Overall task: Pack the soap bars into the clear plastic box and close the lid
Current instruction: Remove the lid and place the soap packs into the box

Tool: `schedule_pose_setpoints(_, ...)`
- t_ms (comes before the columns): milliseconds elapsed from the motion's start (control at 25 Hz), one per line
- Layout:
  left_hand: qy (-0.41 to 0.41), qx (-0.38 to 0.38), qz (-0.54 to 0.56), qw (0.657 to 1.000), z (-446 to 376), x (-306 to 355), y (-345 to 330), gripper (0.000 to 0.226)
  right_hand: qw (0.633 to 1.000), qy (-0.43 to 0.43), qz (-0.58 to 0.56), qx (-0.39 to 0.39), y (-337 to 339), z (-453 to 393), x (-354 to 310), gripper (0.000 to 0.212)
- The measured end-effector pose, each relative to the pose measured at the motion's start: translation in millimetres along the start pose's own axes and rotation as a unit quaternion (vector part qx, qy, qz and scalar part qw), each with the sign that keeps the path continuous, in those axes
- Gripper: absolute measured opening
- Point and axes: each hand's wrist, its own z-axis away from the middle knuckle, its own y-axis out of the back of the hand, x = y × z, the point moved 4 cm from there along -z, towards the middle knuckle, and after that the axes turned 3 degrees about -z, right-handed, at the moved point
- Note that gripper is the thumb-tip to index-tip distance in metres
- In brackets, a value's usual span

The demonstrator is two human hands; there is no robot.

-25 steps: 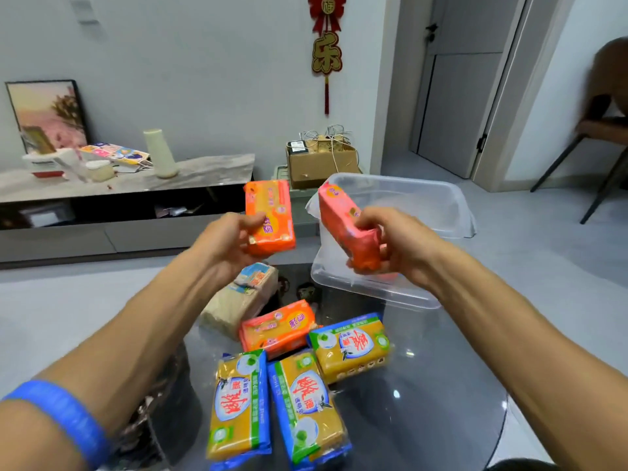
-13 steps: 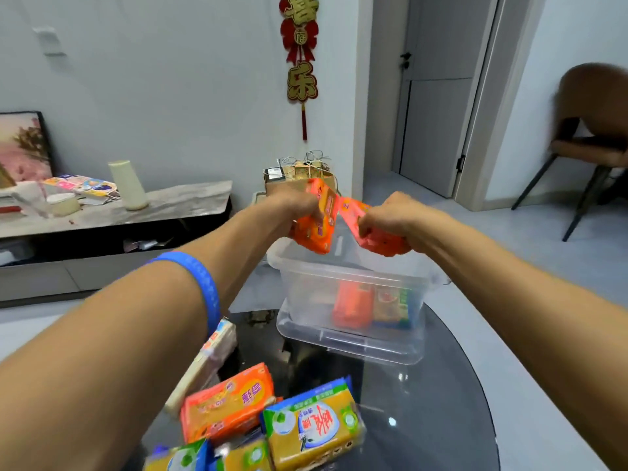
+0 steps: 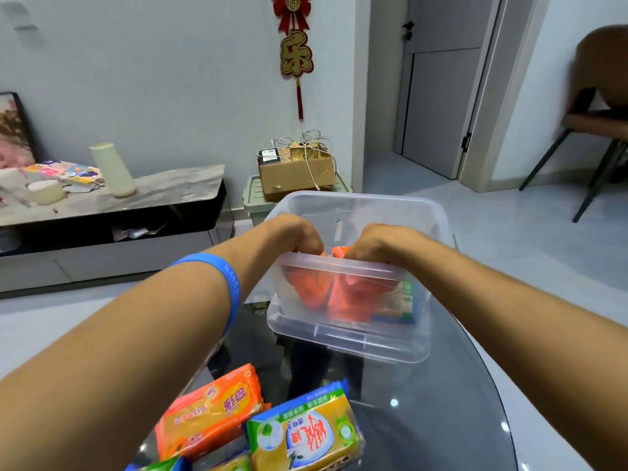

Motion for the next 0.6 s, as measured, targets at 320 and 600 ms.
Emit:
schedule_pose_setpoints(320,-0.07,0.223,-0.101,0.967,9,-5,13,0.027,1.0,0.003,-0.02,0.001,-2,-4,-2,0.037)
schedule_pose_setpoints(600,-0.018,0.482,0.047,0.875,37,-45,28,0.035,0.992,0.027,-0.122,0.021,-5,-3,-44,0.034)
